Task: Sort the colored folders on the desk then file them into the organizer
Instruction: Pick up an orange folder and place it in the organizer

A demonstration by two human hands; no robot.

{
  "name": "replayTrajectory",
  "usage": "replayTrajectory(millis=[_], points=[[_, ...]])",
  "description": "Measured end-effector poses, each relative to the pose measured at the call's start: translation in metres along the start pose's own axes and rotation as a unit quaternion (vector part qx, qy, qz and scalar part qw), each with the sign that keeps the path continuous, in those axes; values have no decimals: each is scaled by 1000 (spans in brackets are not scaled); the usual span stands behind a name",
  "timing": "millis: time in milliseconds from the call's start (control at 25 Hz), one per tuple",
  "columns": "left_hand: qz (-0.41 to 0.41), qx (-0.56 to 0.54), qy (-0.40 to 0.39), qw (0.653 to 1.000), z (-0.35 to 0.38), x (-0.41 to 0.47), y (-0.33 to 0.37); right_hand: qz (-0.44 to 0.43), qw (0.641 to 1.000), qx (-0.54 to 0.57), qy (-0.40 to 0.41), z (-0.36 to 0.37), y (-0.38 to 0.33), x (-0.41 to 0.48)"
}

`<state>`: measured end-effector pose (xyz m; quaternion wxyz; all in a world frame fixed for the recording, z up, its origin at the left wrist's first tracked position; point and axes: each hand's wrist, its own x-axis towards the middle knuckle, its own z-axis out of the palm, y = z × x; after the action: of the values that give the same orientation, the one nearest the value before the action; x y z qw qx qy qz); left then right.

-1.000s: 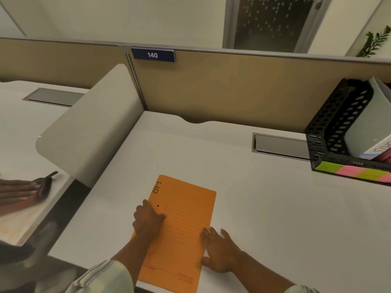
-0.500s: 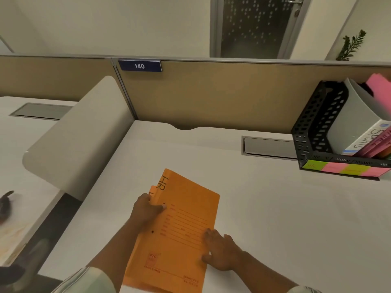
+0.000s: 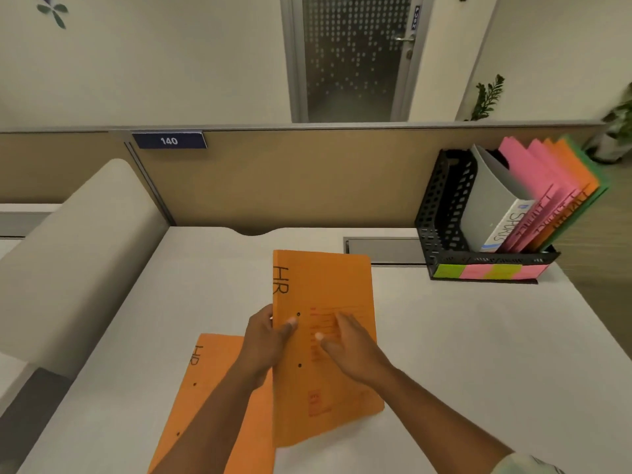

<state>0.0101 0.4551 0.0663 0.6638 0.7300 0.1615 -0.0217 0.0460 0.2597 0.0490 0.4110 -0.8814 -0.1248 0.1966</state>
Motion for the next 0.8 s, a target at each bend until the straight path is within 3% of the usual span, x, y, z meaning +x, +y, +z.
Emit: replayTrajectory(millis=[200, 320, 640, 800], points=[[97, 9, 2, 995, 96, -6, 32, 10, 995, 27, 100, -74, -31, -10], [148, -4, -40, 988, 148, -7, 51, -19, 984, 29, 172, -117, -43, -20], [163, -159, -113, 967, 252, 15, 97, -99, 945, -31, 310, -216, -36, -32], [232, -87, -110, 963, 294, 41, 128, -153, 917, -61, 364, -270, -23, -29]])
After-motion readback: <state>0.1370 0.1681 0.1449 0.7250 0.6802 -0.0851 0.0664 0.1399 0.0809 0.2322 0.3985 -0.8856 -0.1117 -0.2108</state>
